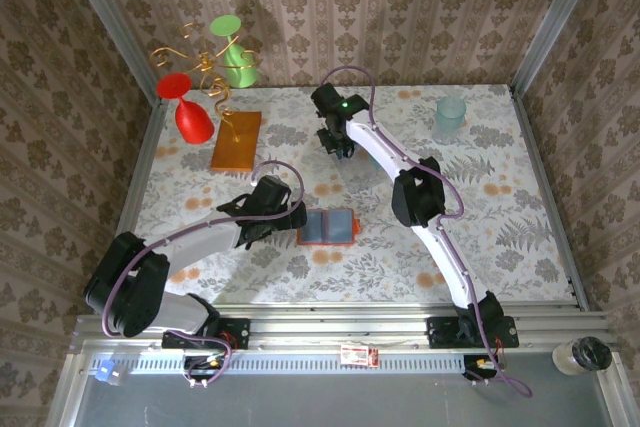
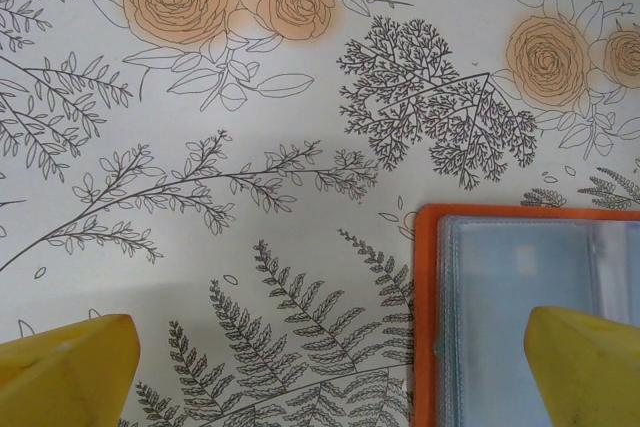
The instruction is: Put the credit cards into the card holder
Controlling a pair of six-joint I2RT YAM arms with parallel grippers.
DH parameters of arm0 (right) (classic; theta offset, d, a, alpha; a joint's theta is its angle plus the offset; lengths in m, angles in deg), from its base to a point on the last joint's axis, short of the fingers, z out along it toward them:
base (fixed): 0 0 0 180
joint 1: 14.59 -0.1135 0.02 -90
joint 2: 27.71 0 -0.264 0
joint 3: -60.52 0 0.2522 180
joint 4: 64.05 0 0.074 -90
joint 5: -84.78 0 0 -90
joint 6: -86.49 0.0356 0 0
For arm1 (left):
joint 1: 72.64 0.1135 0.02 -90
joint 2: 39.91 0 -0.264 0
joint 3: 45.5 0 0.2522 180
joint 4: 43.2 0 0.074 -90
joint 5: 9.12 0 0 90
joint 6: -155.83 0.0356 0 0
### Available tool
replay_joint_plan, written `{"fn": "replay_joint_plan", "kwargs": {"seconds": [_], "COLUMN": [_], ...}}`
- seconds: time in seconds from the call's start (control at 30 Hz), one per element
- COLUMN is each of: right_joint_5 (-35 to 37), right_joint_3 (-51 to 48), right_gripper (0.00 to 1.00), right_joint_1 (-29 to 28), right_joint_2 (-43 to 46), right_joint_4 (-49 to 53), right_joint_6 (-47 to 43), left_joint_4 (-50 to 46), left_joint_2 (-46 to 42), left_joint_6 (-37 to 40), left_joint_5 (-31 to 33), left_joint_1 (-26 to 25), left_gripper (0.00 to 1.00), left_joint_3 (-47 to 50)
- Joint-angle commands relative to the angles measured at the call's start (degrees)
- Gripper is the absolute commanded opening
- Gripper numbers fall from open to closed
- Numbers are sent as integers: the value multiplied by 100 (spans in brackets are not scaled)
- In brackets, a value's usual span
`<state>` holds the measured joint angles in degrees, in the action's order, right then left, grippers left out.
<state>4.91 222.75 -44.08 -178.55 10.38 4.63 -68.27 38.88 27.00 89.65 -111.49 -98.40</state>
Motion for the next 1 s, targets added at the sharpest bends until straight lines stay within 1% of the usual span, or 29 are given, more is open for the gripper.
{"fn": "replay_joint_plan", "kwargs": {"seconds": [0.0, 0.13, 0.2, 0.3, 0.53, 0.8, 0.97], "right_joint_5": [-29, -79, -120, -186, -483, -1025, -1330], "right_joint_3": [236, 262, 256, 260, 261, 252, -7], "right_gripper": [12, 8, 3, 0, 0, 0, 0], "right_joint_1": [32, 35, 37, 40, 40, -12, -99], "right_joint_2": [-22, -7, 25, 120, 542, 1235, 1705], "right_joint_4": [148, 150, 148, 147, 152, 152, 131], "right_joint_6": [84, 97, 100, 84, 74, 261, 399], "left_joint_4": [-84, -81, -78, -82, -97, -210, -299], "left_joint_2": [-41, -12, -3, -3, -11, -38, -82], "left_joint_6": [-27, -38, -37, -39, -33, 88, 214], "left_joint_5": [-34, -43, -43, -43, -29, 45, 104], "left_joint_1": [36, 25, 15, 5, 4, 2, 12], "left_gripper": [100, 100, 100, 100, 100, 100, 100], "left_joint_3": [29, 11, 11, 11, -7, -63, -102]}}
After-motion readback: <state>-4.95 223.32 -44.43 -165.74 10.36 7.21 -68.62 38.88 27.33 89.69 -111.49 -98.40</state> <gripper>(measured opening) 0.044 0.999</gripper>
